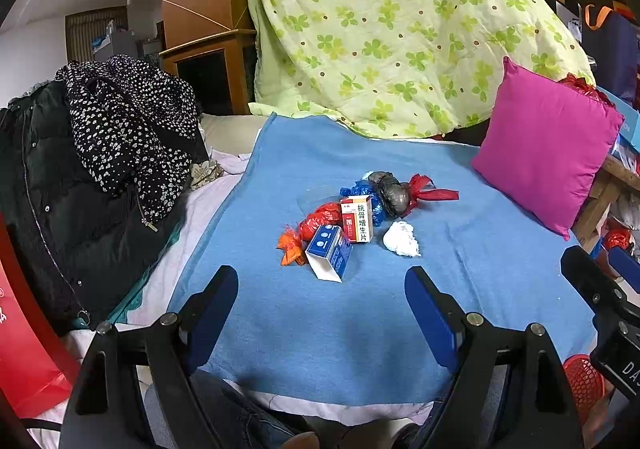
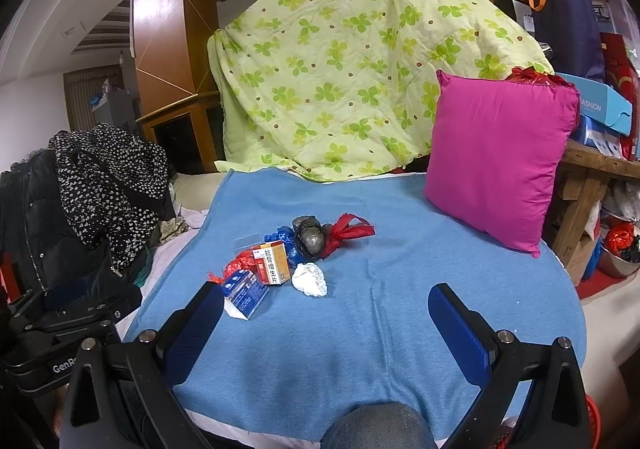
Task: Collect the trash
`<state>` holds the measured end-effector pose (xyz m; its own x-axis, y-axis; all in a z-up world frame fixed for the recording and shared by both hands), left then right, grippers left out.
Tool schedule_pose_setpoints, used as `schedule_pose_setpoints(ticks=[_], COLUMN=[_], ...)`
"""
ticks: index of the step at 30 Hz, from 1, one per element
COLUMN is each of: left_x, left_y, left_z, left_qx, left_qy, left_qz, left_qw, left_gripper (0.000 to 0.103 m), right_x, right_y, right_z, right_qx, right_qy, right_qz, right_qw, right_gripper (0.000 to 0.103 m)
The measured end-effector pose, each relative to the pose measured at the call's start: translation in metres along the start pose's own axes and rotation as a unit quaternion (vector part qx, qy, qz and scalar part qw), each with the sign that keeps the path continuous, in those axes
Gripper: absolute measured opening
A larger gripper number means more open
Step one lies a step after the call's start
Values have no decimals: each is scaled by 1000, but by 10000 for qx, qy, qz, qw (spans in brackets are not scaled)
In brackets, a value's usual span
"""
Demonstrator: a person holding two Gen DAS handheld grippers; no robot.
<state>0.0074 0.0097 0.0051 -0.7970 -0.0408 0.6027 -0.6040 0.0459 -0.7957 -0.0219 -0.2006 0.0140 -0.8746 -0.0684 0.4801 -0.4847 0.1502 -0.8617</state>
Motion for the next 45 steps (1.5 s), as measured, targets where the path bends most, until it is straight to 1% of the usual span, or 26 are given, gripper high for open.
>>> schedule_pose_setpoints(ticks=[25, 34, 37, 40, 43, 45], left_x=[-2, -10, -18, -30, -50, -67], left_y=[2, 1, -1, -4, -9, -11], left_z=[-1, -9, -15, -18, -24, -26], left_qx=[-2, 118, 235, 297, 378, 397], left_qy=[25, 83, 160, 244, 339, 468], left_qz=[-26, -16, -32, -166, -296, -400], left_qw=[10000, 9999, 9996, 9991, 9983, 9973], left_gripper=[86, 86, 86, 86, 85, 85], right_x=[-2, -6, -12, -23, -41, -56], right_y=[3, 5, 5, 5, 6, 7], right_z=[-1, -4, -4, -4, -3, -3], right_qx=[-24, -22, -46, -145, -182, -181], right_qy=[-16, -42, -107, -259, -400, -509], right_qz=[-1, 19, 3, -59, -88, -86], right_qw=[10000, 10000, 9999, 9995, 9990, 9985], right_gripper=[103, 103, 103, 103, 103, 103])
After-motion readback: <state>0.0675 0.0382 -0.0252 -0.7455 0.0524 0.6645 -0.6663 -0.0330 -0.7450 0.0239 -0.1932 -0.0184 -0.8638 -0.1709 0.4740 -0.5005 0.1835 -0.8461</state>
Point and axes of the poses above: each gripper's, at about its wrist camera, not at the fingertips, and x roughly against the way its jaws point, z to its right, y to its underside, the point moved 7 cm from there along -x, roughly the way its jaws point, and after that the axes turned 3 degrees about -y, right-handed, at the moved point
